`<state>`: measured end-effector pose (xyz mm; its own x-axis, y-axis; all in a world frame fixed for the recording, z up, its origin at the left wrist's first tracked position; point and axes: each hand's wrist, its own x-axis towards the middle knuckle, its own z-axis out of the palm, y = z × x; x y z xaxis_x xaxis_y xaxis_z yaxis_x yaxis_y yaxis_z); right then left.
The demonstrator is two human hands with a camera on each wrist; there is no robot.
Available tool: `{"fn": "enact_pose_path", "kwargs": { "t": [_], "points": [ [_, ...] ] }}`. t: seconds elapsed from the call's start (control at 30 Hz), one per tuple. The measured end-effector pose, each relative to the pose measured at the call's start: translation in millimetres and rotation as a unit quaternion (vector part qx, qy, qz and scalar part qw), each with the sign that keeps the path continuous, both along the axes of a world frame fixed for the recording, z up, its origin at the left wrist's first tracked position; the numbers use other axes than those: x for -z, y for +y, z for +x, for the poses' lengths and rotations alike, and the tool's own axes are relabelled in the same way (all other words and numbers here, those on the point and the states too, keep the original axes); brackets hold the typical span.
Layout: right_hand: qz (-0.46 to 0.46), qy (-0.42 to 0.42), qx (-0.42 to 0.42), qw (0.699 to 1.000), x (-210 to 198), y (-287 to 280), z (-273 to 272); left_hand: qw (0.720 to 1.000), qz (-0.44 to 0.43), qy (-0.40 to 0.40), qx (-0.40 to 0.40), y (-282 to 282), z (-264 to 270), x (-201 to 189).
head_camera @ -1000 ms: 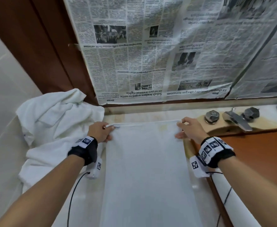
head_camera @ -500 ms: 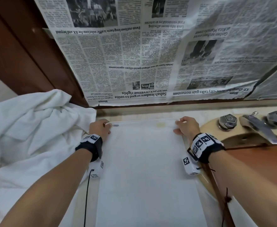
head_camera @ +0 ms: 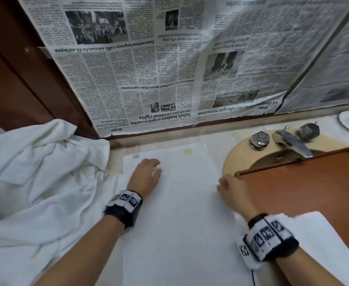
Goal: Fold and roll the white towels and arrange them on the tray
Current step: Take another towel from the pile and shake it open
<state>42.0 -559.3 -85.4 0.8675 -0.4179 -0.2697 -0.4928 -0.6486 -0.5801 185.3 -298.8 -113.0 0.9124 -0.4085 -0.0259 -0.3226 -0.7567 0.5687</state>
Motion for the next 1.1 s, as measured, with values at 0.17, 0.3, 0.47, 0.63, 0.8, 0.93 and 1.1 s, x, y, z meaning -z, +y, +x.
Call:
{"fn": "enact_pose_path", "kwargs": {
  "t": [0.17, 0.3, 0.47, 0.63, 0.8, 0.93, 1.1],
  "points": [
    [-0.119, 0.077, -0.052, 0.989, 10, 8, -31, 0.996, -0.004, 0.061, 0.059, -93, 1, -5],
    [-0.099, 0.093, -0.061, 0.989, 11, 13, -28, 0.994, 0.020, 0.090, 0.054, -150, 12, 1],
    [-0.141, 0.106, -0.064, 0.982, 13, 11, -23, 0.990, 0.077, 0.114, 0.040, -180, 30, 9],
    [-0.163, 0.101, -0.051, 0.980, 22, 11, -21, 0.982, 0.157, 0.089, 0.058, -196, 28, 8],
    [-0.163, 0.094, -0.043, 0.981, 27, 13, -21, 0.977, 0.186, 0.076, 0.067, -205, 23, 4],
    [-0.173, 0.094, -0.041, 0.980, 30, 13, -22, 0.980, 0.161, 0.101, 0.055, -206, 22, 5],
    [-0.194, 0.089, -0.049, 0.976, 31, 17, -23, 0.976, 0.189, 0.086, 0.059, -206, 15, 6]
  ]
}}
